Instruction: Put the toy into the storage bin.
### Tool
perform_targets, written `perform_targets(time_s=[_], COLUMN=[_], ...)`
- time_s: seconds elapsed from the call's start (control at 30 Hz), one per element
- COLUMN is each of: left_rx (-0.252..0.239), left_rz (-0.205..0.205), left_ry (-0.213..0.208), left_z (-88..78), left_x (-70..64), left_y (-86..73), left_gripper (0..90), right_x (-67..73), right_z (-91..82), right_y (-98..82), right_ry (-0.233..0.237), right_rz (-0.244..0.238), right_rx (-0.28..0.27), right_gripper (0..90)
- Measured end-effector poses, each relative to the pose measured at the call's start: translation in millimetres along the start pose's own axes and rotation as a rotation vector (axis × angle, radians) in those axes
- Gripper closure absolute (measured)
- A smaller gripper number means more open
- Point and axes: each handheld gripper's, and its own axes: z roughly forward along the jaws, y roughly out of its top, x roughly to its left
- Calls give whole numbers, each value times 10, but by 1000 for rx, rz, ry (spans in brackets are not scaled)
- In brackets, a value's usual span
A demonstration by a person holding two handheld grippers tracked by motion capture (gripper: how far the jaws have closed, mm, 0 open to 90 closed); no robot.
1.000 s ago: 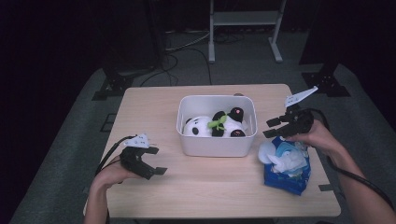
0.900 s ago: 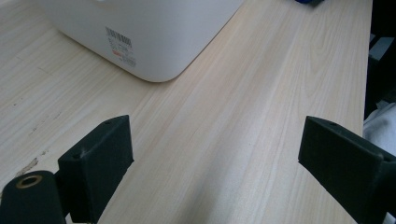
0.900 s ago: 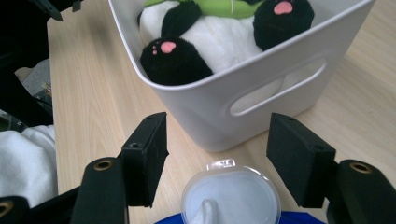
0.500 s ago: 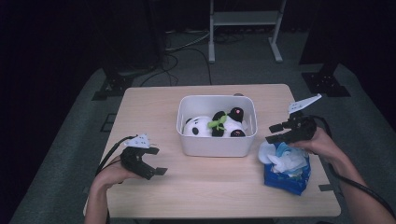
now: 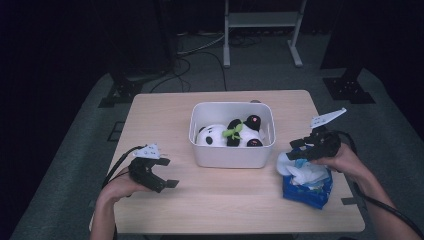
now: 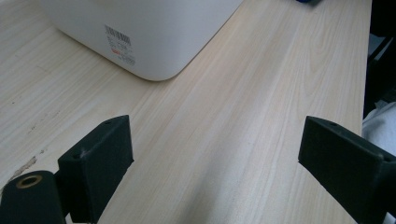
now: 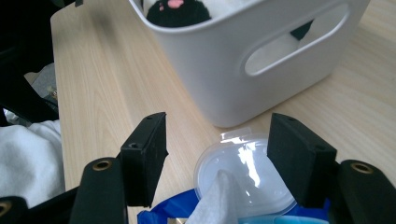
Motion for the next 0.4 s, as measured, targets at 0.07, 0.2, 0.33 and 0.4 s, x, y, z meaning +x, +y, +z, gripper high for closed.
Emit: perform_targets(time_s=[0.07,0.2,0.33,0.4], left_rx=[1,2,5,2], left_rz=[2,2,1,0], left_ry=[0,-1,-4,-4], left_z=[-6,-1,6,9], left_x=[-1,-4,-10,-13], left_y=[2,4,6,9], left_gripper=[87,87,87,87], right_x=[7,25,45,53], right_z=[12,17,22,31], right_y=[-41,-108,-184,-220], right_ry=[3,3,4,9], right_rz=[8,12,19,26], right_rx=[1,-4,-8,-11], right_gripper=[364,363,362,362])
